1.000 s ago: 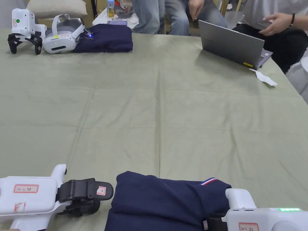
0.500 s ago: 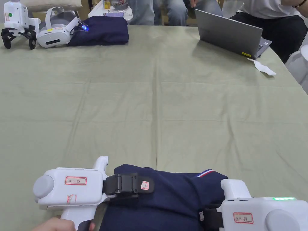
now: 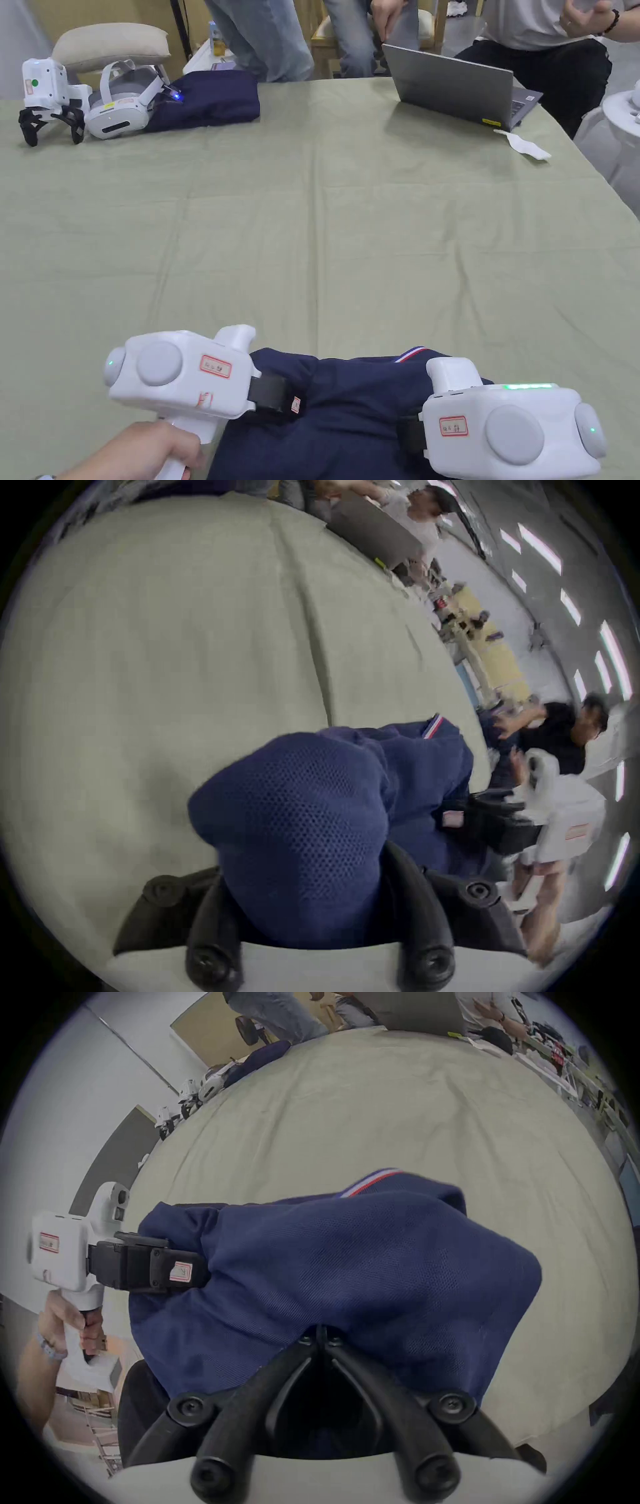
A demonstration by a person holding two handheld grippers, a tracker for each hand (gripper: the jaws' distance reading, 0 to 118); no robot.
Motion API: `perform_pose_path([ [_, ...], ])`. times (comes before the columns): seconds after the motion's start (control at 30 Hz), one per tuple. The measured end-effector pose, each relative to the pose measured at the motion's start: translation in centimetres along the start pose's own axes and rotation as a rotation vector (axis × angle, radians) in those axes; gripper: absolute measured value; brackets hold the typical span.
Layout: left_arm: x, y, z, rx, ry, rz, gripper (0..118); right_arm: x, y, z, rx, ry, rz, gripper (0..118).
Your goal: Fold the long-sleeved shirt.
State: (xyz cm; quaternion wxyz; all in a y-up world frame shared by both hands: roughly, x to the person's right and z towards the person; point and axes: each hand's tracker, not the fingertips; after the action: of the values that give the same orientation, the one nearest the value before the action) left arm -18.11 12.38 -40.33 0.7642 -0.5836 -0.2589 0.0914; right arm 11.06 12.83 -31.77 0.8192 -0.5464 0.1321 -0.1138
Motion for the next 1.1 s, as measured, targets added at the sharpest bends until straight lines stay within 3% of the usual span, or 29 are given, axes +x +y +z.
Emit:
perform_pose_path([
  [0.03,-0.2,0.4,0.4,-0.004,0.027,-0.047,21,-0.4,-0.2,0.4,0.018,0.0,0.012,1],
  [0.13,-3.1,0.6,1.5,-0.038,-0.071,0.136,20,-2.0,-0.3,1.7,0.037,0.043,0.047,1],
  [0.17,-4.4,0.4,2.3,-0.005,-0.017,0.158,20,-2.6,-0.2,2.0,0.043,0.05,0.055,1],
  [0.23,-5.8,0.1,4.2,-0.007,0.077,0.031,20,-4.2,0.0,2.7,0.049,0.058,0.095,1],
  [0.3,-7.9,-0.6,6.9,-0.007,0.097,0.148,20,-5.8,0.5,2.6,0.05,0.085,0.133,1],
  [0.53,-20.1,-2.2,16.9,-0.006,0.366,0.279,20,-12.9,3.3,-0.5,0.026,0.206,0.222,1],
  [0.77,-33.3,-4.3,26.0,-0.117,0.631,0.435,20,-21.0,5.6,-3.4,0.011,0.348,0.281,1],
  [0.87,-36.1,-5.5,27.9,-0.136,0.75,0.458,20,-24.0,6.1,-4.6,0.01,0.372,0.313,1],
  [0.97,-40.6,-6.7,29.2,-0.13,0.745,0.573,20,-26.5,6.4,-6.1,-0.01,0.39,0.338,1],
  [1.03,-42.7,-7.6,30.4,-0.091,0.658,0.712,27,-27.8,6.3,-6.7,-0.031,0.387,0.367,1],
  [1.07,-42.8,-7.6,30.7,-0.099,0.638,0.708,38,-28.4,6.2,-6.9,-0.038,0.38,0.389,1],
  [1.1,-42.3,-7.4,31.2,-0.143,0.711,0.631,55,-28.7,6.0,-7.0,-0.047,0.375,0.4,1],
])
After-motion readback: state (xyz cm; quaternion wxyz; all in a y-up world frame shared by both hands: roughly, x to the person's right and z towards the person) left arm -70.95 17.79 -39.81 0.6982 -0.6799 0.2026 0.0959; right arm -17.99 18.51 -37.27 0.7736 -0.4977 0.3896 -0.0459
